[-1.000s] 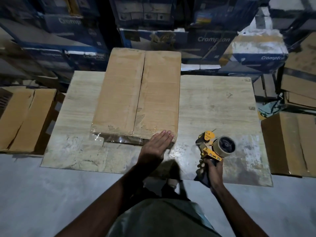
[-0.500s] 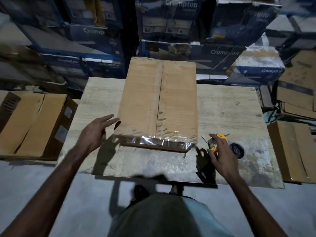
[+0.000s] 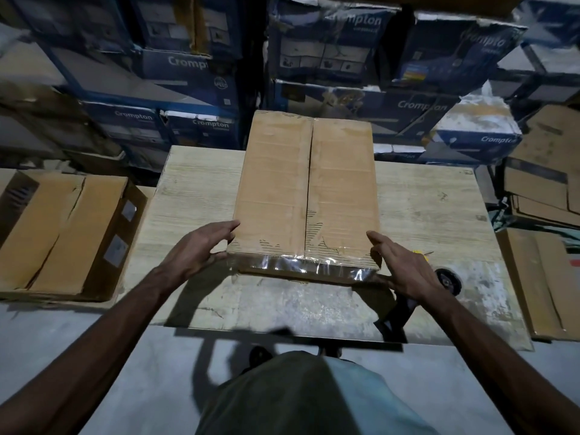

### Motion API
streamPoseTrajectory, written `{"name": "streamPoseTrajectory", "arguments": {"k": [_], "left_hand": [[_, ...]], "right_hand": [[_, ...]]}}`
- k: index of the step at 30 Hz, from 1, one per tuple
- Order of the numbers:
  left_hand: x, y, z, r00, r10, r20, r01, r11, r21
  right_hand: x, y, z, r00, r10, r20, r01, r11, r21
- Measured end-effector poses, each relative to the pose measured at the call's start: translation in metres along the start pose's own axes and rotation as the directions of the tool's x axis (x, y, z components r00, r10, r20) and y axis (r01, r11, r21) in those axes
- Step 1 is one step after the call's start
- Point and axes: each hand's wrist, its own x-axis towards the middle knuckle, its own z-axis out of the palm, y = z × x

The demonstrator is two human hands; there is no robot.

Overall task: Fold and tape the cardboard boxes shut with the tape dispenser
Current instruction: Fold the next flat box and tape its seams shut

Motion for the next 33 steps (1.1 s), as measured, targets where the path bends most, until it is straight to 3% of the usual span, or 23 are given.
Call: {"name": "streamPoseTrajectory", "arguments": {"k": [4, 9, 20, 24, 27, 30, 33], "left_hand": [[-0.001, -0.009, 0.006, 0.999, -0.048, 0.009, 0.048, 0.997, -0.061], [-0.005, -0.009, 0.020, 0.998, -0.014, -0.069, 0.008, 0.996, -0.091], [-0.014, -0.010, 0.041, 0.972, 0.147, -0.181, -0.116, 0.978, 0.171], [-0.015, -0.006, 0.033, 0.971, 0.212, -0.111, -0.175, 0.947, 0.271], [-0.018, 0.017, 0.031, 0.967, 0.241, -0.078, -0.222, 0.954, 0.203], [-0.013, 0.052, 0.036, 0.969, 0.223, -0.105, -0.218, 0.974, 0.059], [0.011, 0.080, 0.049, 0.986, 0.143, -0.083, -0.145, 0.989, -0.016]], "right_hand": [[0.004, -0.002, 0.010, 0.999, 0.051, -0.012, -0.050, 0.997, 0.055], [0.003, 0.001, 0.009, 0.998, 0.031, -0.049, -0.028, 0.998, 0.051], [0.003, -0.001, 0.000, 0.999, -0.001, -0.051, 0.000, 1.000, -0.025], [-0.003, 0.000, 0.000, 0.999, -0.032, -0.012, 0.032, 0.999, -0.027], [-0.021, -0.005, -0.010, 0.994, -0.068, -0.085, 0.065, 0.997, -0.045], [-0.016, -0.039, -0.023, 0.966, 0.036, -0.255, 0.003, 0.988, 0.154], [0.023, -0.081, -0.022, 0.970, 0.182, -0.160, -0.095, 0.892, 0.442]]}}
